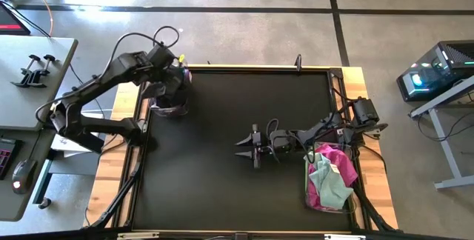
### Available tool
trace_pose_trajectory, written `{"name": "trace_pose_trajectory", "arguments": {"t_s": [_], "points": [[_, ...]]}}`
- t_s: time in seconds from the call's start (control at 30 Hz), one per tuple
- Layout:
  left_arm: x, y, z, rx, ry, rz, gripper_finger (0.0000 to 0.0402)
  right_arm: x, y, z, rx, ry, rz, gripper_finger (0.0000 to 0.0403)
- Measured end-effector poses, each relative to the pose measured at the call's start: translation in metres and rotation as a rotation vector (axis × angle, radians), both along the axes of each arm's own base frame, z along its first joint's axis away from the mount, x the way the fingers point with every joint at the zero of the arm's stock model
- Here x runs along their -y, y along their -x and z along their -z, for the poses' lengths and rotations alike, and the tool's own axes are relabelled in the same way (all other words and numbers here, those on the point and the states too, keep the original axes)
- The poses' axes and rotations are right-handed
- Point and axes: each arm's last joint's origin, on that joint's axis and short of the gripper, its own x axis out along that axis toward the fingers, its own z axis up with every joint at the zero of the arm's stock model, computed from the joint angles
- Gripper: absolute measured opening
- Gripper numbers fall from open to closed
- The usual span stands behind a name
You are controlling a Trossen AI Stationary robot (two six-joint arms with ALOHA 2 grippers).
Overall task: Sort towels by color in basket
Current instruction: Put the black towel into the top transparent bin
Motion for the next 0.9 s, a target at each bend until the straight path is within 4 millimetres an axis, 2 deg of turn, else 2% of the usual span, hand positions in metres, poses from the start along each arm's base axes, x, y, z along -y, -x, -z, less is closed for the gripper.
{"name": "trace_pose_trajectory", "arguments": {"t_s": [0.1, 0.33, 0.5, 0.6, 0.7, 0.9], "points": [[-0.01, 0.002, 0.022, -0.043, 0.039, -0.034, 0.0128, 0.0, 0.0, 0.0, 0.0, 0.0, 0.0, 0.0175], [-0.039, 0.001, 0.094, -0.044, 0.179, -0.032, 0.0049, 0.0, 0.0, 0.0, -0.002, 0.0, -0.001, 0.0175], [-0.057, 0.0, 0.124, -0.075, 0.227, -0.047, 0.0009, 0.0, 0.0, 0.0, -0.003, -0.004, 0.0, 0.0175], [-0.064, -0.001, 0.131, -0.107, 0.25, -0.038, 0.0002, 0.0, 0.0, 0.0, -0.005, -0.015, 0.002, 0.0175], [-0.067, -0.002, 0.126, -0.127, 0.261, -0.014, 0.0014, 0.0, 0.0, 0.0, -0.005, -0.015, 0.002, 0.0175], [-0.067, -0.002, 0.093, -0.132, 0.251, 0.002, 0.0074, 0.0, 0.0, 0.0, -0.005, -0.015, 0.002, 0.0175]]}}
